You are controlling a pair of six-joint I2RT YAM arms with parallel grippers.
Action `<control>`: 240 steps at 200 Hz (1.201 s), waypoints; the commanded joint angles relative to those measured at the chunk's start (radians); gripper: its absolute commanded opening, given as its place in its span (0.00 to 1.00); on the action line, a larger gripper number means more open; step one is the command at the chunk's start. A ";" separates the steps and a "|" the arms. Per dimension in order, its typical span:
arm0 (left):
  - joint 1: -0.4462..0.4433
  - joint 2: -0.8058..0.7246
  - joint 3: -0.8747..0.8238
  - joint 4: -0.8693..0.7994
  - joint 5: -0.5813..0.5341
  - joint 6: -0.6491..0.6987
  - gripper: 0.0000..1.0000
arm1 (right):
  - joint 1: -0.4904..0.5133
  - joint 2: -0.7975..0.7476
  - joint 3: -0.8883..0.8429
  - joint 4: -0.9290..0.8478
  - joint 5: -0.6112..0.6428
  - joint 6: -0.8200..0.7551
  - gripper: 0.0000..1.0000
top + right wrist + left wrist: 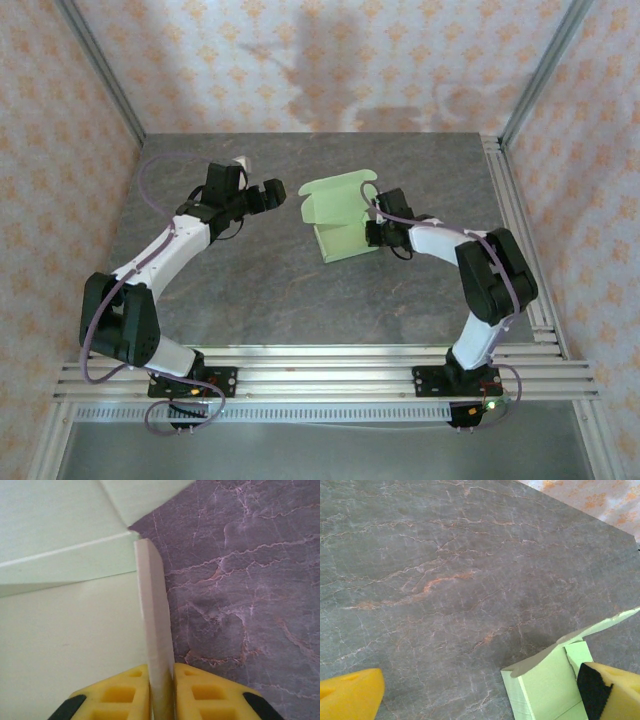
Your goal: Fold the paper box
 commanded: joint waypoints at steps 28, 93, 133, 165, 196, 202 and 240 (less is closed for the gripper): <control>0.021 -0.028 -0.036 0.010 -0.039 -0.057 1.00 | 0.033 -0.007 0.058 -0.080 0.117 -0.036 0.32; 0.040 -0.035 -0.060 0.017 -0.011 -0.055 1.00 | 0.032 0.027 0.118 -0.102 0.108 -0.053 0.32; 0.040 -0.039 -0.075 0.022 -0.006 -0.057 1.00 | 0.032 0.080 0.151 -0.119 0.110 -0.079 0.26; 0.044 -0.047 -0.087 0.017 -0.024 -0.057 1.00 | 0.032 0.090 0.159 -0.131 0.108 -0.091 0.20; 0.053 -0.049 -0.104 0.025 -0.029 -0.057 1.00 | 0.033 0.088 0.157 -0.142 0.122 -0.101 0.15; 0.055 -0.048 -0.108 0.029 -0.028 -0.072 1.00 | 0.032 0.085 0.157 -0.145 0.129 -0.101 0.14; 0.068 -0.009 -0.106 -0.031 -0.100 -0.146 1.00 | 0.032 0.037 0.149 -0.150 0.155 -0.099 0.11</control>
